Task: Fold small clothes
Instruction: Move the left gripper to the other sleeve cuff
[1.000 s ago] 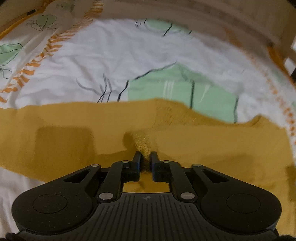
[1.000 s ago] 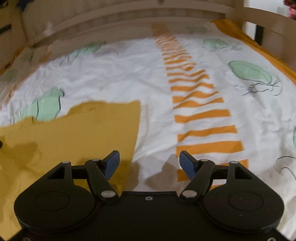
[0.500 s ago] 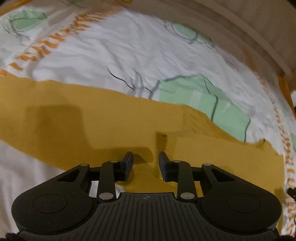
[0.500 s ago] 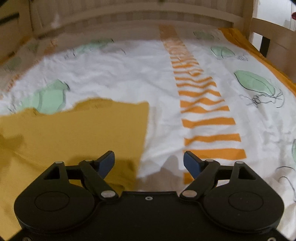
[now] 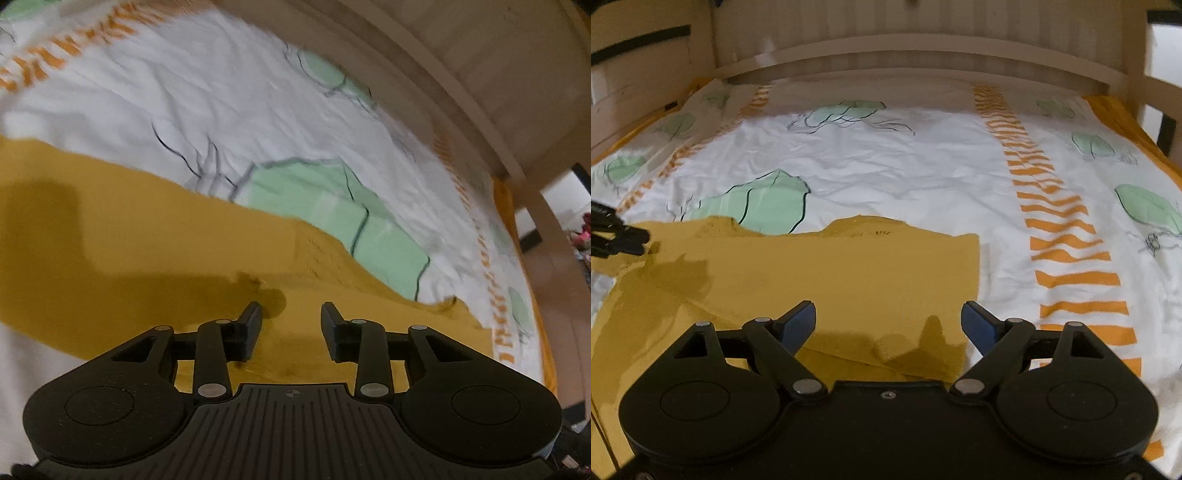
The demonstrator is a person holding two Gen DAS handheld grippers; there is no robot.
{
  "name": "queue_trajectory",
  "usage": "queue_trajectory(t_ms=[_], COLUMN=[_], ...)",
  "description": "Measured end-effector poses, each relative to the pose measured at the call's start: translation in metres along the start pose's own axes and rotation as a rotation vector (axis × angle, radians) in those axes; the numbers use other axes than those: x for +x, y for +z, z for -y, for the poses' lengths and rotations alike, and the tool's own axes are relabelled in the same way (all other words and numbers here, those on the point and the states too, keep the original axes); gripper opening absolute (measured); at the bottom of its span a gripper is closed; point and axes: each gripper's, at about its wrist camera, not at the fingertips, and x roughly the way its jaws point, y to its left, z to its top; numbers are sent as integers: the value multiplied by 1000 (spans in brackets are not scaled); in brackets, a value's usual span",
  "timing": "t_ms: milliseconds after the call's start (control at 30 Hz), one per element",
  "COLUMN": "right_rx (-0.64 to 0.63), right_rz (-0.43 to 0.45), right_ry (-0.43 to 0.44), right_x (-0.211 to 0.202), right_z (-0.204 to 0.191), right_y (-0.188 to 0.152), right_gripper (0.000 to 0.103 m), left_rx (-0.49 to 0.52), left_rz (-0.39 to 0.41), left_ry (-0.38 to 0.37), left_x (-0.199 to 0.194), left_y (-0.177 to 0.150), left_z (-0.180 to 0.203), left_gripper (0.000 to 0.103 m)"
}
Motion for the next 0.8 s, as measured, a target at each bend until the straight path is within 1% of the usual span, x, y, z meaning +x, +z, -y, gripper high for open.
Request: queue_trajectory(t_ms=[100, 267, 300, 367, 433, 533, 633, 700, 767, 800], right_rx=[0, 7, 9, 20, 32, 46, 55, 53, 50, 49], right_rz=[-4, -15, -15, -11, -12, -25, -34, -34, -36, -37], right_ry=[14, 30, 32, 36, 41, 49, 52, 52, 51, 51], right_x=[0, -1, -2, -3, -3, -2, -1, -1, -1, -1], right_z=[-2, -3, -3, -1, -1, 0, -1, -2, -2, -3], right_y=[0, -1, 0, 1, 1, 0, -1, -1, -2, -2], right_gripper=[87, 87, 87, 87, 87, 87, 87, 87, 87, 87], left_rx=[3, -71, -71, -56, -49, -81, -84, -76, -71, -65], left_rz=[-9, 34, 48, 105, 117, 82, 51, 49, 55, 73], left_ry=[53, 57, 65, 106, 122, 61, 27, 17, -26, -52], left_x=[13, 17, 15, 7, 4, 10, 19, 23, 23, 21], left_y=[0, 4, 4, 5, 7, 7, 4, 5, 6, 5], left_z=[0, -13, -13, -13, -13, -17, -18, -18, -19, -18], left_gripper=[36, 36, 36, 36, 37, 38, 39, 39, 39, 38])
